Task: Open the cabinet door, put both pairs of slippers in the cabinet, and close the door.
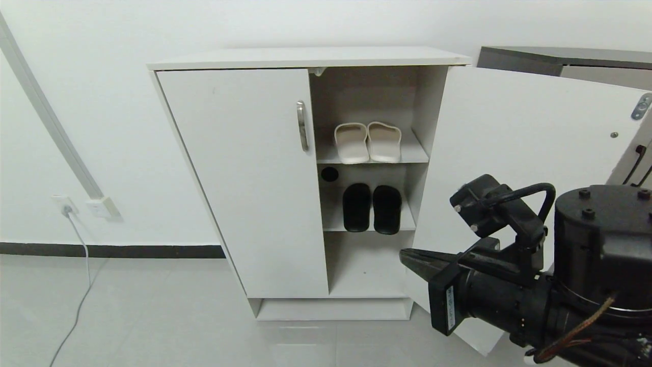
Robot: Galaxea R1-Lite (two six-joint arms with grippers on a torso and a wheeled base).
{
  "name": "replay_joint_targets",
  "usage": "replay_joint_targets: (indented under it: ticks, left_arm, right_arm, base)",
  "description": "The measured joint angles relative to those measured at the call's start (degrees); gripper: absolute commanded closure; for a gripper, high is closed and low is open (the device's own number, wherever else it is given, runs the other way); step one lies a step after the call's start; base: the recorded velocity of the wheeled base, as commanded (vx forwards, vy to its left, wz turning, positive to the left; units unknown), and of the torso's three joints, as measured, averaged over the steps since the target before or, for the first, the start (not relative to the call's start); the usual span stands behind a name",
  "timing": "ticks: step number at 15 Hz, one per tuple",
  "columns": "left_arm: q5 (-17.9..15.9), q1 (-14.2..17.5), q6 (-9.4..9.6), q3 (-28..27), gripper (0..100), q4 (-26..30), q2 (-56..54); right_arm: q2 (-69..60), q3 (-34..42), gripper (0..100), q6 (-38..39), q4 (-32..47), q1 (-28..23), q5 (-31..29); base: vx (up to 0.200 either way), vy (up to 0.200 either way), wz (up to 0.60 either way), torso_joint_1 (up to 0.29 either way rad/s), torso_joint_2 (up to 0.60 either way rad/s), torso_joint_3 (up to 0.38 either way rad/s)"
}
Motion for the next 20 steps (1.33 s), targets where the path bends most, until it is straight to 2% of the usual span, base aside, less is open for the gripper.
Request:
replay_joint_targets:
  ticks: [15,20]
  left_arm:
    - [0.0,0.0,0.00,0.0,100,0.0,0.0]
    - [0.0,0.0,0.02,0.0,100,0.1,0.0]
  right_arm:
    - [0.9,0.4,100,-0.9,0.1,0.1,-0.3]
    - [1.0,0.3,100,-1.0,0.3,-0.1,-0.4]
  base:
    - [0.000,0.000,0.00,0.000,0.00,0.000]
    - [0.000,0.000,0.00,0.011,-0.24,-0.303]
